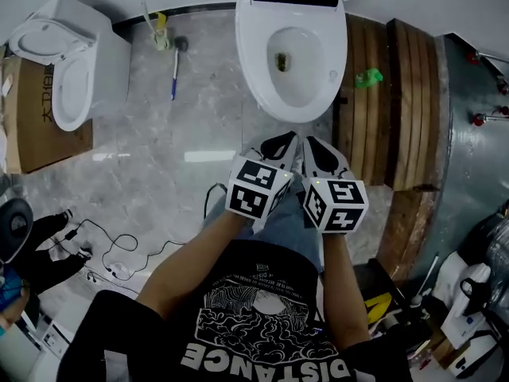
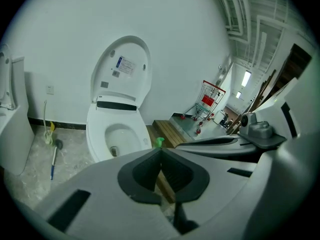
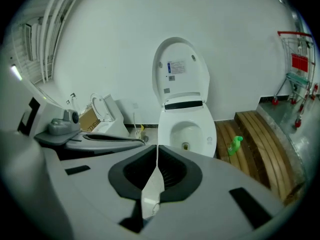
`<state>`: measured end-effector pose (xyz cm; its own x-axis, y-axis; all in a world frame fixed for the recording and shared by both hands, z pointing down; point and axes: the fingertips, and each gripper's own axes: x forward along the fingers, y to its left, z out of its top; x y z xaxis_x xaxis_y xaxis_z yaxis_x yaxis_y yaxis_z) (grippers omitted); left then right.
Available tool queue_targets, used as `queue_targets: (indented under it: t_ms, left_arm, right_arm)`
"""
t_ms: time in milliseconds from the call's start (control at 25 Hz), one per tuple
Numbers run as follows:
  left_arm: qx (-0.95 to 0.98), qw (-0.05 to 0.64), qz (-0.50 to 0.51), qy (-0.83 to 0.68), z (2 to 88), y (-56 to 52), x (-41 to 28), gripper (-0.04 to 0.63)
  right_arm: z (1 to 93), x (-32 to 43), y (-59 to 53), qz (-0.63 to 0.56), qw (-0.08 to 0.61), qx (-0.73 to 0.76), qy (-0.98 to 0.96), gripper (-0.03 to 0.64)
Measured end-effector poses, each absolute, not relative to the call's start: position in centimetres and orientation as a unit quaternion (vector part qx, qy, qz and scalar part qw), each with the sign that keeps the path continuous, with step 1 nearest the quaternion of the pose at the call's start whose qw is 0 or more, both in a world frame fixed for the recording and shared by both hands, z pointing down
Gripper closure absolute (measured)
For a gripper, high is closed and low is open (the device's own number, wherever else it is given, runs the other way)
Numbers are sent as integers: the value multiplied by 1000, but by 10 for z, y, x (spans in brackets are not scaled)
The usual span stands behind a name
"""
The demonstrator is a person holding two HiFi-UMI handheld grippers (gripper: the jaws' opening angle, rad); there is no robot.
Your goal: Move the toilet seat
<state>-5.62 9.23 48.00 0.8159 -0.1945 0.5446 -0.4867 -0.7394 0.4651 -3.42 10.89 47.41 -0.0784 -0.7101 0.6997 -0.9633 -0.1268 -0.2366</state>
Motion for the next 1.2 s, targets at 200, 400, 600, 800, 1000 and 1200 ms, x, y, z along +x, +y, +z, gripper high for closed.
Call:
queue_targets:
  t_ms: [200, 400, 600, 800, 1000, 1200]
  left_arm:
    - [895, 323, 244, -185, 520, 78, -45, 583]
    - [882, 351, 244, -199, 563, 67, -38, 583]
    - [860, 393, 240, -219, 614, 59, -37, 583]
    - [835, 444, 227, -232, 661, 53, -36, 583]
    - [806, 491, 211, -254, 710, 48, -43, 581]
    - [786, 524, 196, -262, 746, 44, -47, 522]
  right_arm:
    - [515, -15, 98, 387, 144, 654, -634, 597]
    - [559, 4, 90, 413, 126, 648, -627, 597]
    - [607, 18, 84, 440, 104, 637, -624, 595]
    - [653, 32, 85, 471, 77, 629, -613, 595]
    - [698, 48, 90, 497, 46, 633, -592, 594]
    - [733, 67, 97, 513, 26, 636, -576, 533]
